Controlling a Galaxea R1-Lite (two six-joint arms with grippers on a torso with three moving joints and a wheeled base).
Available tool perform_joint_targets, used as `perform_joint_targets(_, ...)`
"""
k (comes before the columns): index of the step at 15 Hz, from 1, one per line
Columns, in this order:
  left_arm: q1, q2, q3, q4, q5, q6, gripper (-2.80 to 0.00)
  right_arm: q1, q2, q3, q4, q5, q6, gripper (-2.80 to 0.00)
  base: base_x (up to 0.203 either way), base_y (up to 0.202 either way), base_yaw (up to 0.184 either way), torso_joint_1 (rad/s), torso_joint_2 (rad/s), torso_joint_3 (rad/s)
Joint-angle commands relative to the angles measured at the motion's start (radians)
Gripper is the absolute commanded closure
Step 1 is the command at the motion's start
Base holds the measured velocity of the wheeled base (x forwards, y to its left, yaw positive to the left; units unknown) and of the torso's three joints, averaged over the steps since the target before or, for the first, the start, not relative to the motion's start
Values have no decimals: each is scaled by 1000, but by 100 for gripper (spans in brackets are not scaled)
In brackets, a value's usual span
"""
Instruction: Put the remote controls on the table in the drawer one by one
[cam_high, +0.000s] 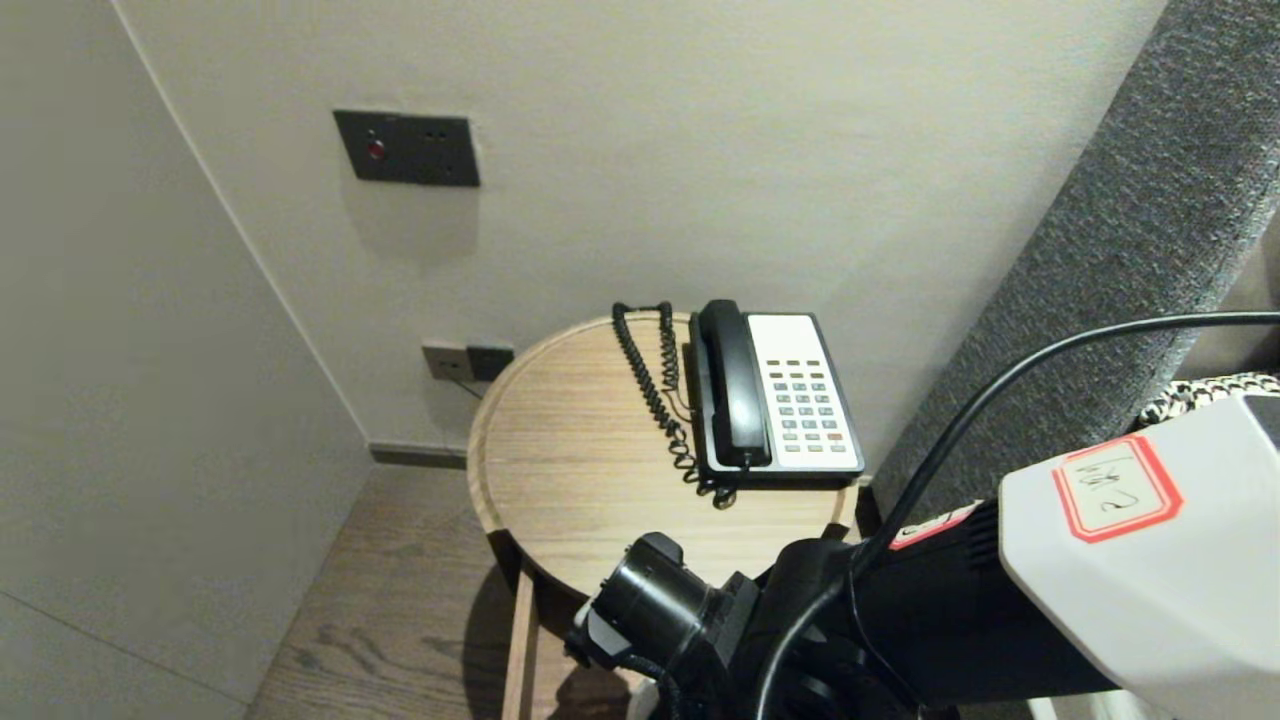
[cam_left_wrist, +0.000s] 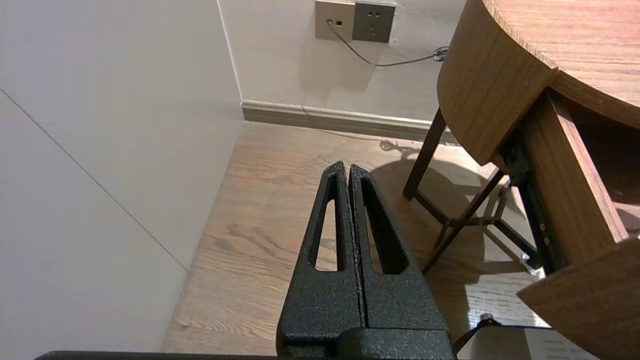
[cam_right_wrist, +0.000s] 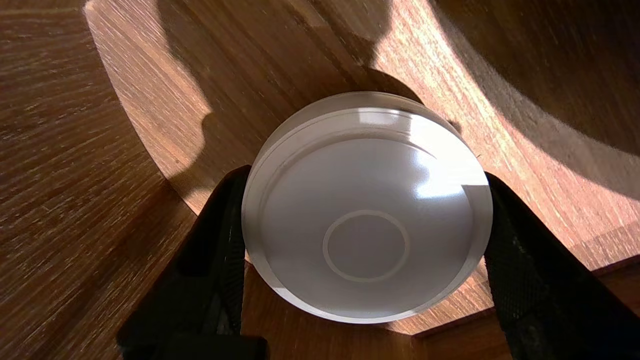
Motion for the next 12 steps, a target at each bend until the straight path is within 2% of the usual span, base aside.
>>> perform_joint_targets(1,0,-2,0,0,0,-1,0,1,3,-5,7,0,1,0,0,0,0,0,0,0)
perform_joint_targets(12,0,-2,0,0,1,-1,0,7,-27,12,13,-5,32,0,0,0,0,0,0,0)
